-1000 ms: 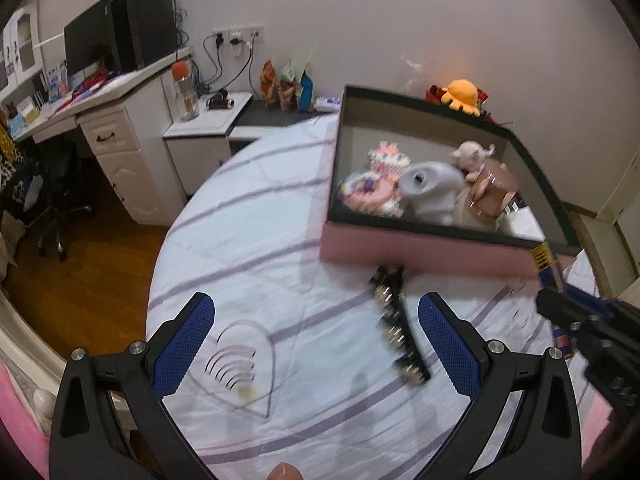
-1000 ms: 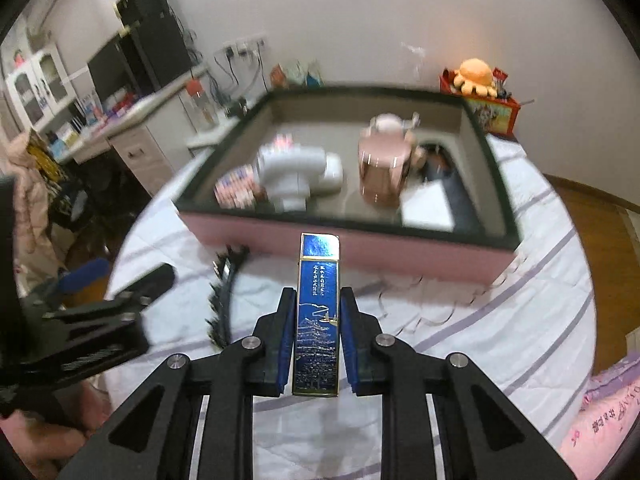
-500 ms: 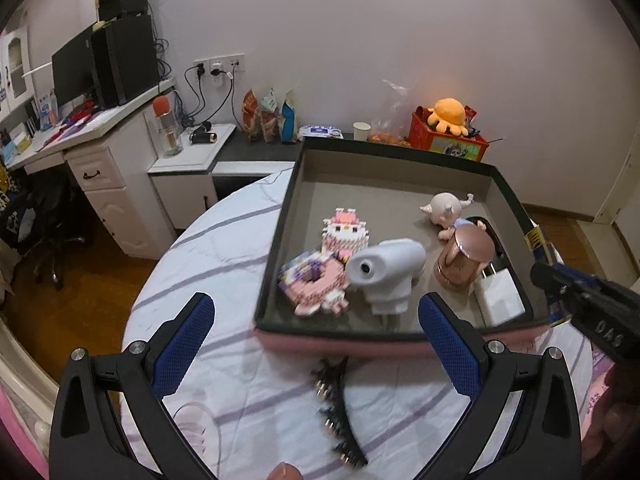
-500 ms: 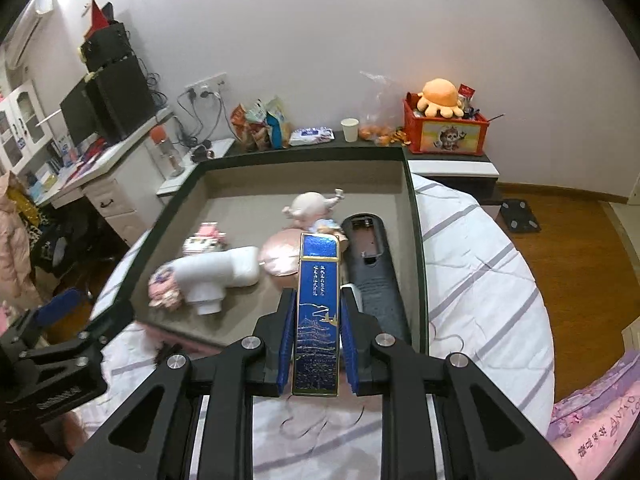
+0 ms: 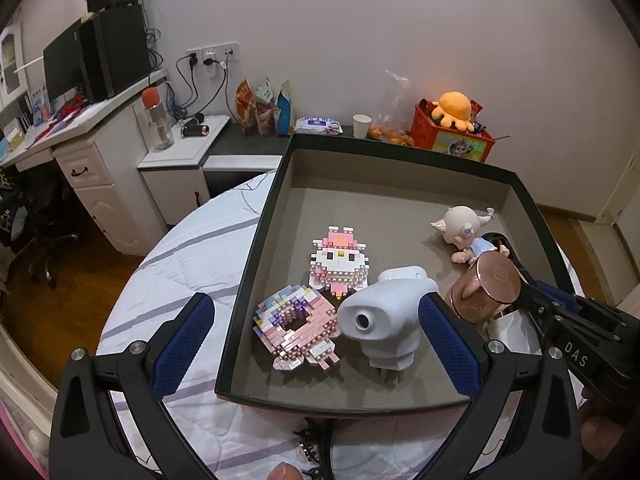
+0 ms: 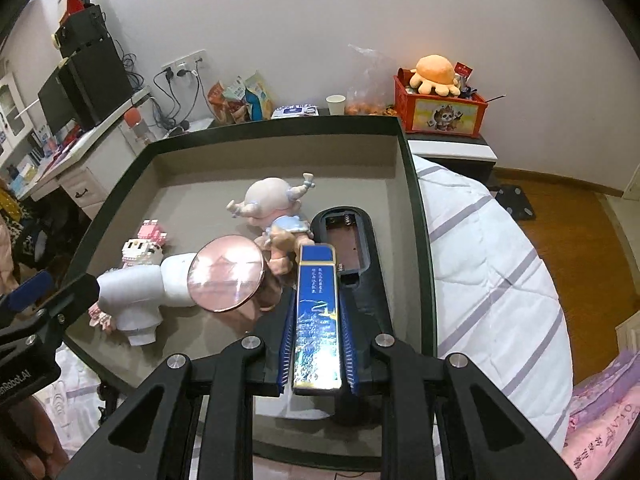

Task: Organize rigid objects
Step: 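Carry the blue box into the box and open the right gripper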

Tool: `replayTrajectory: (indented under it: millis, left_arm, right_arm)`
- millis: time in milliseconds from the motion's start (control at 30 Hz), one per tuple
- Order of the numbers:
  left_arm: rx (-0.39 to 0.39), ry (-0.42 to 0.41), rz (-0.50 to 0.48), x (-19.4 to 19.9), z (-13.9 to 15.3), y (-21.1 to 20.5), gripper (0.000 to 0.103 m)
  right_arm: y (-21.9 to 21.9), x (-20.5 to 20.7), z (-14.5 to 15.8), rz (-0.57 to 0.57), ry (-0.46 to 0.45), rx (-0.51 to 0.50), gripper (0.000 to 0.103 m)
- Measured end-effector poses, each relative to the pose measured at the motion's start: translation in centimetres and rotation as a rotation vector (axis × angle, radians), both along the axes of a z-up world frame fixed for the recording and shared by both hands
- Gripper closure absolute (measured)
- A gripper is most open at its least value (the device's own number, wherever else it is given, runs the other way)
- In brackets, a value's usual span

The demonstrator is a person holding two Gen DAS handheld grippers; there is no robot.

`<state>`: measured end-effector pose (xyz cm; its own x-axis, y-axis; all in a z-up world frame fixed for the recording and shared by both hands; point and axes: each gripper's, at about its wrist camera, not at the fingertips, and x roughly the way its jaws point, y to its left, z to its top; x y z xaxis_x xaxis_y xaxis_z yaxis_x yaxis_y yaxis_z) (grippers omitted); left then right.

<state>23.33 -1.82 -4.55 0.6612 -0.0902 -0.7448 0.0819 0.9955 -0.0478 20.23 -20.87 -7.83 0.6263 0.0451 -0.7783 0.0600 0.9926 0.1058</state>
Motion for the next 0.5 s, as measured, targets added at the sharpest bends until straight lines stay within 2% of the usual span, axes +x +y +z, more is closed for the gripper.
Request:
replayTrajectory:
  millis: [100, 133, 167, 200, 233, 333, 500]
  left_arm:
    - [-0.002, 0.003, -0.001, 0.0, -0.1, 0.0, 0.0]
    - [-0.003, 0.001, -0.002, -0.2, 0.0, 0.1, 0.0]
    - [-0.003, 0.0, -0.001, -0.3, 0.1, 0.1, 0.0]
    - [-0.002, -0.001, 0.0, -0.4, 0.2, 0.1, 0.0]
    - [-0.003, -0.004, 0.0, -0.6, 0.3, 0.1, 0.0]
    - [-0.003, -0.019, 0.004, -1.4, 0.9, 0.4, 0.0]
    - [-0.003, -0.046, 0.008, -3.3, 2.2, 0.9, 0.0]
  right_arm:
    - [-0.1, -0.1, 0.0, -0.006, 0.0, -0.005, 0.081]
    - [-0.1, -0.2, -0.1, -0.008, -0.001, -0.005, 0.076]
    - [0.0, -0.4, 0.0, -0.012, -0.005, -0.004, 0.069]
    - [0.1, -0.7, 0.2, -0.013, -0.016, -0.007, 0.054]
    - [0.2, -0.9, 0.3, -0.011, -0.026, -0.008, 0.043]
    - [0.4, -1.8, 1.4, -0.006, -0.065, 0.004, 0.021]
    - [0.4, -4.0, 3.2, -0.022, -0.117, -0.004, 0.017]
